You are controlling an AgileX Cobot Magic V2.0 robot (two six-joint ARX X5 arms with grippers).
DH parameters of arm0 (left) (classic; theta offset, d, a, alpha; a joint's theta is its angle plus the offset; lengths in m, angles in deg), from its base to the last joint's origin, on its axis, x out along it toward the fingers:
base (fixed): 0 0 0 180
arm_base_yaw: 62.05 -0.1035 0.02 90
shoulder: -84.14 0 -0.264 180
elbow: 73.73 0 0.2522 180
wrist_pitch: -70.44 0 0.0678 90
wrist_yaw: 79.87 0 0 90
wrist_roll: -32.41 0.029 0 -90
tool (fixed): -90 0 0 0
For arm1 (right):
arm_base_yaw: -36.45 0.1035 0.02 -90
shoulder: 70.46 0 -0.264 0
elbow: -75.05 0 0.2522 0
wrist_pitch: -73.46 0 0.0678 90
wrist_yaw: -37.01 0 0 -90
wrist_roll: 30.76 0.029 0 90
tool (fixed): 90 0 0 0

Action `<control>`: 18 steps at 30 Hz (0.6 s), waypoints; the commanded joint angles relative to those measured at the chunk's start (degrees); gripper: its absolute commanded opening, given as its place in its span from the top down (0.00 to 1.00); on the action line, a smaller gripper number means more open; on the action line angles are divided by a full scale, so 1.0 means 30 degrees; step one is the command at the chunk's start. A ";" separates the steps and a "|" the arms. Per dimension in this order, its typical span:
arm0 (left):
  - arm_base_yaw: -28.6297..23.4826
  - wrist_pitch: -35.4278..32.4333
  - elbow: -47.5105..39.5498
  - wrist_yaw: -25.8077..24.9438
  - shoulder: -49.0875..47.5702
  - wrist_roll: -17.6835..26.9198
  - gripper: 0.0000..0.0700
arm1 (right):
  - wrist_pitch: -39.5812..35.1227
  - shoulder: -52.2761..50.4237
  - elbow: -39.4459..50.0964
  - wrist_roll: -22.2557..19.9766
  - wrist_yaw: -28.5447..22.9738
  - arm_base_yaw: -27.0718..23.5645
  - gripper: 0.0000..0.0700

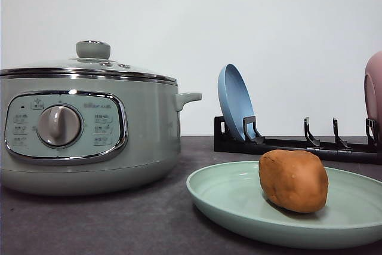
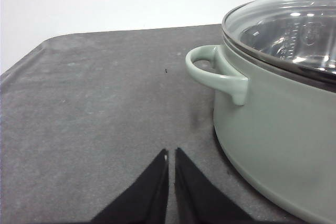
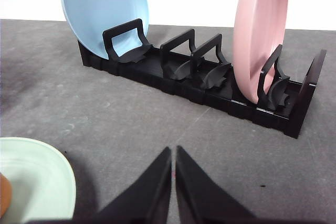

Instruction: Transfer potato from steamer to green plate

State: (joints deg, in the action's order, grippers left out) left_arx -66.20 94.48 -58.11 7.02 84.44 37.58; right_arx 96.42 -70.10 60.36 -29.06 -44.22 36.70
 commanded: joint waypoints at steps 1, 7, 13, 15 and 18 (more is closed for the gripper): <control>-0.0007 0.0141 -0.0393 0.0007 -0.0041 -0.0095 0.98 | -0.0080 -0.0051 0.0080 0.0080 -0.0051 -0.0044 1.00; -0.0007 0.0141 -0.0393 0.0007 -0.0036 -0.0095 0.98 | -0.0080 -0.0051 0.0080 0.0080 -0.0051 -0.0044 1.00; -0.0007 0.0141 -0.0393 0.0007 -0.0044 -0.0095 0.98 | -0.0080 -0.0051 0.0080 0.0080 -0.0051 -0.0044 1.00; -0.0007 0.0141 -0.0393 0.0007 -0.0036 -0.0095 0.98 | -0.0080 -0.0051 0.0080 0.0080 -0.0051 -0.0044 1.00; -0.0007 0.0141 -0.0393 0.0007 -0.0041 -0.0095 0.98 | -0.0080 -0.0051 0.0080 0.0080 -0.0051 -0.0044 1.00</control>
